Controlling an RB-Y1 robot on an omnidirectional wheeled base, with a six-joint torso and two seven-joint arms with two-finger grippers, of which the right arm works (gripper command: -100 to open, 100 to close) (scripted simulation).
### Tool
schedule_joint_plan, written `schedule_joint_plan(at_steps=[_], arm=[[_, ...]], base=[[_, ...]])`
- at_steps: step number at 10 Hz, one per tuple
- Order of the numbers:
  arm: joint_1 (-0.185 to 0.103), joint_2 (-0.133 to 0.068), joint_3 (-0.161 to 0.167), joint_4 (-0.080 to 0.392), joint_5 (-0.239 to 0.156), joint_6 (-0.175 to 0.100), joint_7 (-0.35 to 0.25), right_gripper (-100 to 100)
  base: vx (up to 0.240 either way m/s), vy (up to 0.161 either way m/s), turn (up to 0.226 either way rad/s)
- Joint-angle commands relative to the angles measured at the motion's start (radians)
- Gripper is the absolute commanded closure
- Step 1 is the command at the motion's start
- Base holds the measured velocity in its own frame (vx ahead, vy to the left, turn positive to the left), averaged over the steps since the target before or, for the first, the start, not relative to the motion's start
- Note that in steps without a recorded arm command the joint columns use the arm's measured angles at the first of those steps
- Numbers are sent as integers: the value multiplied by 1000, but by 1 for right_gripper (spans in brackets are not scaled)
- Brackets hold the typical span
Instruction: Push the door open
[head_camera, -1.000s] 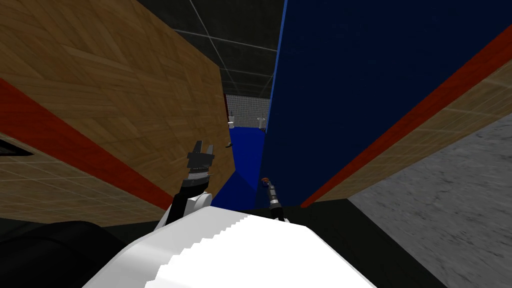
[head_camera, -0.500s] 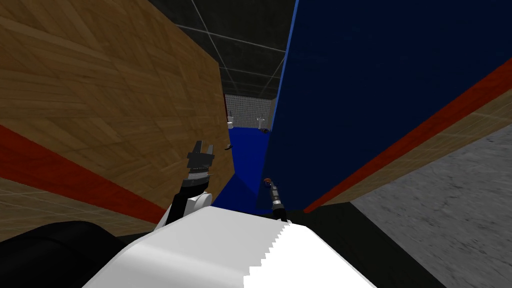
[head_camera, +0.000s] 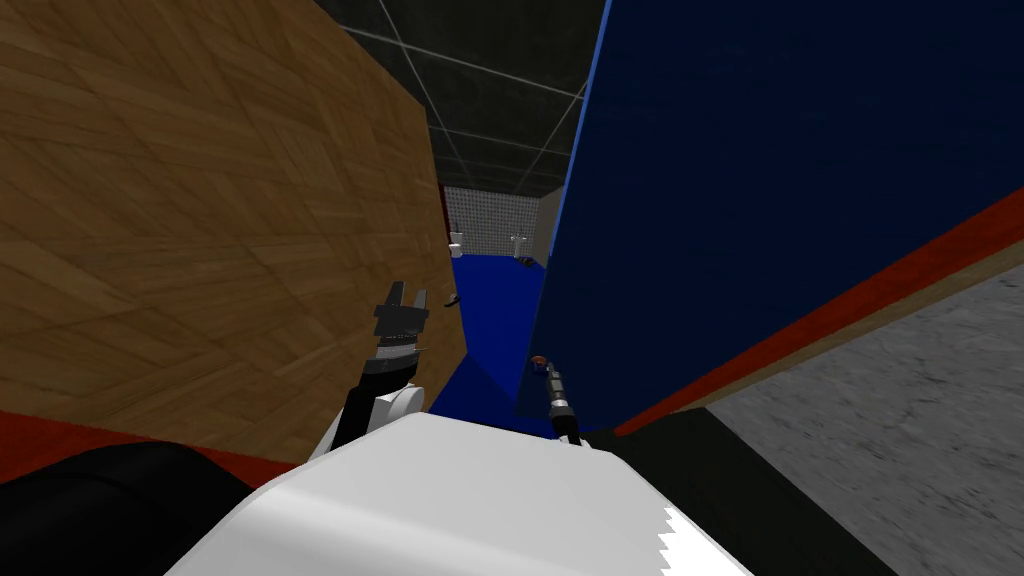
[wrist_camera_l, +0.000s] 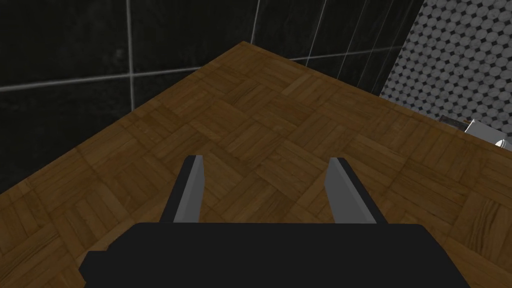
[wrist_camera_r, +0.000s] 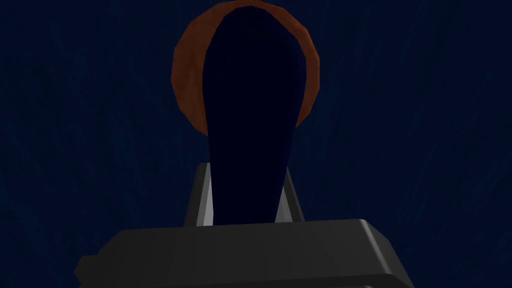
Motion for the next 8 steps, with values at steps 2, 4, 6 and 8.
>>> schedule_joint_plan(at_steps=[2, 4, 6, 8], arm=[[-11, -16, -43, -1, -18, 5, 8, 100], [-15, -16, -66, 2, -28, 5, 15, 100], [-20, -12, -95, 6, -41, 6, 23, 100], [-25, -4, -124, 10, -54, 6, 32, 100]], base=[[146, 96, -66], [157, 100, -86], [178, 119, -91], [182, 147, -97]])
